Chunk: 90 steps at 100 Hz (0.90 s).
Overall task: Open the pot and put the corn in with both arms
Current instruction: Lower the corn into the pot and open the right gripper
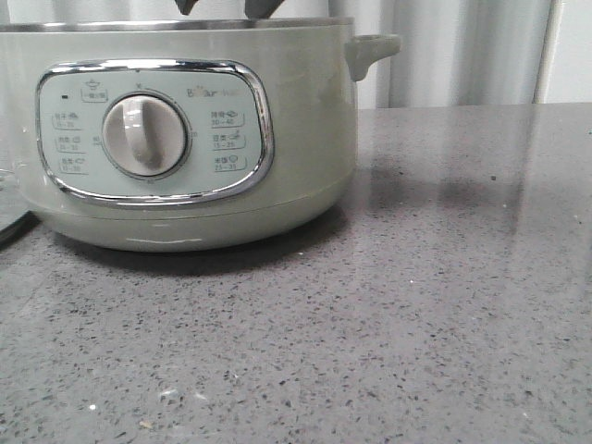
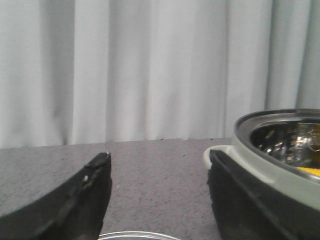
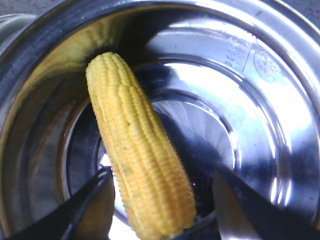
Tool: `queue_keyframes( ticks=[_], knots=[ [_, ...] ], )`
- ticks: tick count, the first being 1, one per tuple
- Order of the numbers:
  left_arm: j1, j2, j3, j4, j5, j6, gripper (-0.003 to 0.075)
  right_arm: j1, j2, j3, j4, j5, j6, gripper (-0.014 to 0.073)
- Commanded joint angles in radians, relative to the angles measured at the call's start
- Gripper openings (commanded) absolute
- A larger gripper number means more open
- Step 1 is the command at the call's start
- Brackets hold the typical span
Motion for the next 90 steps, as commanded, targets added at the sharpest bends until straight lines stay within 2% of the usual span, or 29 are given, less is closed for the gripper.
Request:
queue_keyframes(
  ticks=[1,12,31,40,58,73,90],
  knots=[
    [-0.027,-0.036,-0.03,0.057,-0.087,-0.054,0.036,-0.001,-0.075,-0.037,0.01,0.006,-0.015,0.0321],
    [-0.061,-0.101,-0.03,0.127,-0.079,-0.174,0.0269,-0.001,-0.116,-0.037,-0.001,0.087,-0.03,0.022],
    [-0.108,-0.228,-0.03,0.195,-0.039,-0.263,-0.0023,-0.001,-0.198,-0.037,-0.024,0.137,-0.052,0.0008],
    [-0.119,-0.287,-0.03,0.198,-0.001,-0.298,-0.002,-0.001,-0.245,-0.037,-0.024,0.148,-0.052,-0.0059],
    [-0.13,-0.409,-0.03,0.198,0.148,-0.337,-0.002,-0.001,-0.33,-0.025,-0.024,0.168,-0.052,-0.0069],
    [-0.13,-0.537,-0.032,0.198,0.317,-0.356,-0.002,-0.001,-0.43,0.061,-0.028,0.083,-0.052,-0.0069],
    [-0.13,-0.668,-0.06,0.198,0.554,-0.356,-0.002,-0.001,-0.575,0.241,-0.053,-0.075,-0.052,-0.0069]
  ],
)
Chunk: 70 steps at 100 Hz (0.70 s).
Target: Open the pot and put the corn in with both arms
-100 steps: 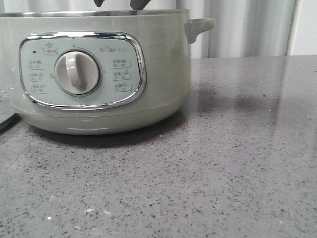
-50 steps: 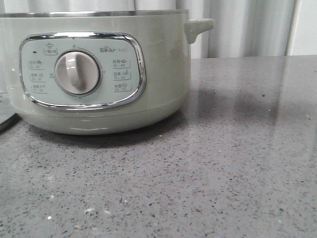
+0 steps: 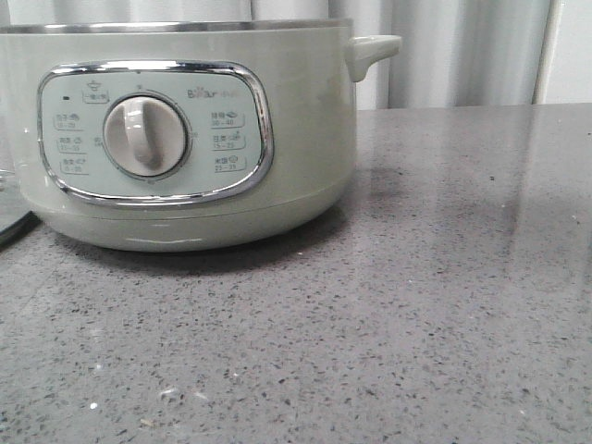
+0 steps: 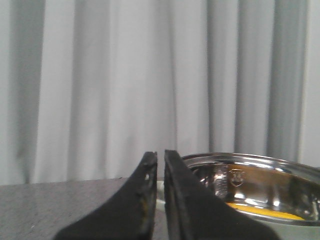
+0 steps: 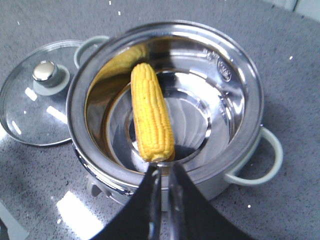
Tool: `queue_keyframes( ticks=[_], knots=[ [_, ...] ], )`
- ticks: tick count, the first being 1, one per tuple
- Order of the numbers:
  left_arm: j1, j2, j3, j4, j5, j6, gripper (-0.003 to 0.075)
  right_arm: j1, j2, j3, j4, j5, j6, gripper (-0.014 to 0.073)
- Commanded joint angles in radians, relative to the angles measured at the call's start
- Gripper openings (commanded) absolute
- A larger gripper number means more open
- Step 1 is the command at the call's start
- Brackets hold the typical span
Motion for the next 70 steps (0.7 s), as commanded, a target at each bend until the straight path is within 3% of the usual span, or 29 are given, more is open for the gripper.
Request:
queue_keyframes(
  ticks=[1,24,41,70],
  knots=[
    [-0.009,-0.048,-0.053,-0.024,0.087,-0.012,-0.002,-0.001,-0.106,0.08,-0.02,-0.161,-0.012,-0.0069],
    [-0.009,-0.16,-0.061,-0.024,0.211,-0.012,-0.002,-0.001,-0.31,0.393,-0.078,-0.405,-0.012,-0.0069],
    [-0.009,-0.179,-0.061,-0.024,0.214,-0.012,-0.002,-0.001,-0.459,0.637,-0.159,-0.568,-0.012,-0.0069],
    [-0.009,-0.181,-0.057,-0.024,0.214,-0.012,-0.002,-0.004,-0.741,0.991,-0.169,-0.823,-0.012,-0.0069]
  ],
)
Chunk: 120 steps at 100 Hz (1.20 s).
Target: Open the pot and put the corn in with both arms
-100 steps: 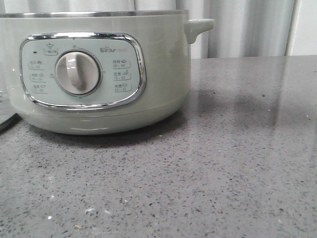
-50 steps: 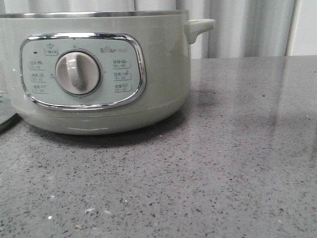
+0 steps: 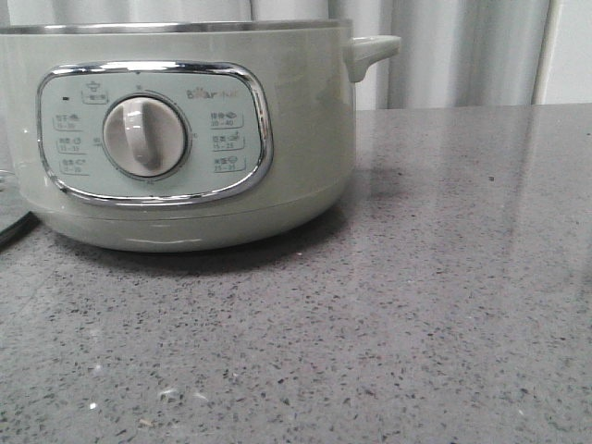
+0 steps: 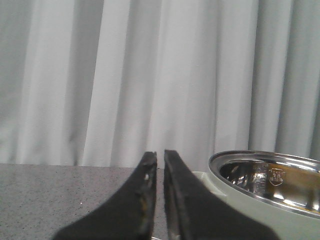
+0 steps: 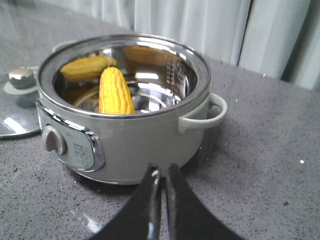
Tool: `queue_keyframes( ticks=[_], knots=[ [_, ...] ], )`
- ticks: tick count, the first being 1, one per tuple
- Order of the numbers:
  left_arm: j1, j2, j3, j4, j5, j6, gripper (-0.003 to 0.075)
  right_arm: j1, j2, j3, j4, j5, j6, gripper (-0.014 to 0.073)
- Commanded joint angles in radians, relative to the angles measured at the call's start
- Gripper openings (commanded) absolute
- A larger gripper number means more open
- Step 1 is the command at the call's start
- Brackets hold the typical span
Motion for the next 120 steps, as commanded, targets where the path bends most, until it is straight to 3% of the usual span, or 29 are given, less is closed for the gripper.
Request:
queue_keyframes(
  ticks=[1,25,51,120],
  knots=[
    [-0.009,0.01,-0.034,-0.009,-0.055,-0.009,-0.002,-0.004,-0.083,0.059,-0.017,-0.162,-0.01,-0.0069],
    [-0.009,0.01,-0.034,-0.011,-0.055,-0.009,-0.002,-0.03,-0.307,0.241,-0.017,-0.206,-0.01,-0.0069],
    [-0.009,0.01,-0.034,-0.026,-0.055,-0.009,-0.002,-0.032,-0.473,0.309,-0.017,-0.194,-0.01,-0.0069],
    [-0.009,0.01,-0.008,-0.029,-0.064,-0.009,-0.002,-0.032,-0.486,0.309,-0.017,-0.193,-0.01,-0.0069]
  ],
)
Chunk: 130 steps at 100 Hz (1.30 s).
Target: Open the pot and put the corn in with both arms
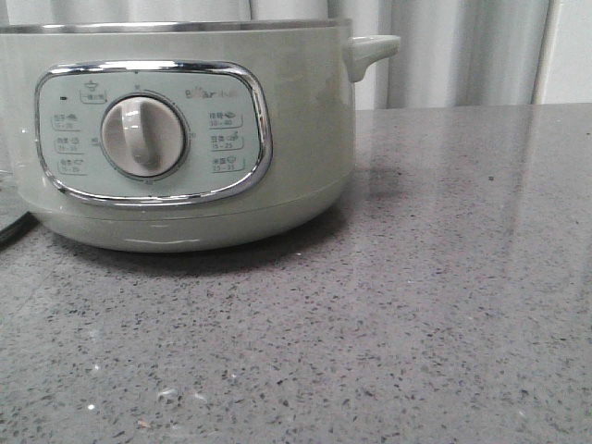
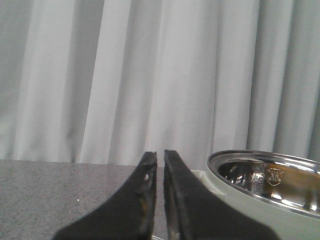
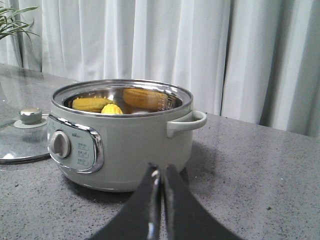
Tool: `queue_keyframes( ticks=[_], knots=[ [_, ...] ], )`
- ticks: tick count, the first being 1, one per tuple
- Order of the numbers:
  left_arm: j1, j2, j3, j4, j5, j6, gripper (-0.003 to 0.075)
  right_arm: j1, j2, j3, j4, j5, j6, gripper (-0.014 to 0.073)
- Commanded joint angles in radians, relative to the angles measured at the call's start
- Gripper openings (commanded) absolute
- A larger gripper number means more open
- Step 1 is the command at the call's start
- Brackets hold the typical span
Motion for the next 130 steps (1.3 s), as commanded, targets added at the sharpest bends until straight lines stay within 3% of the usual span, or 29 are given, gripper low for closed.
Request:
queue_keyframes(
  ticks=[1,20,40,49,56,61,93,130],
  knots=[
    [-0.009,0.01,-0.011,-0.015,-0.064,-0.009,-0.002,-0.007,0.011,-0.025,-0.011,-0.08,-0.01,-0.0069],
    [-0.007,0.004,0.046,-0.135,0.0,0.042,-0.002,-0.007,0.011,-0.025,-0.011,-0.08,-0.01,-0.0069],
    [0.014,0.004,0.113,-0.417,0.0,0.537,-0.002,-0.007,0.011,-0.025,-0.011,-0.08,-0.01,-0.0069],
    [0.032,0.001,0.162,-0.458,-0.045,0.634,-0.002,-0.007,0.011,-0.025,-0.011,-0.08,-0.01,-0.0069],
    [0.047,-0.021,0.201,-0.458,-0.057,0.639,-0.002,-0.007,0.011,-0.025,-0.011,-0.08,-0.01,-0.0069],
    [0.057,-0.051,0.197,-0.458,0.036,0.646,-0.002,-0.007,0.011,-0.025,-0.011,-0.08,-0.01,-0.0069],
    [0.071,-0.052,0.199,-0.464,0.299,0.657,-0.002,-0.007,0.009,-0.023,-0.011,-0.077,-0.01,-0.0069],
    [0.071,-0.052,0.199,-0.464,0.293,0.657,-0.002,-0.007,0.009,-0.023,-0.011,-0.077,-0.01,-0.0069]
  ],
)
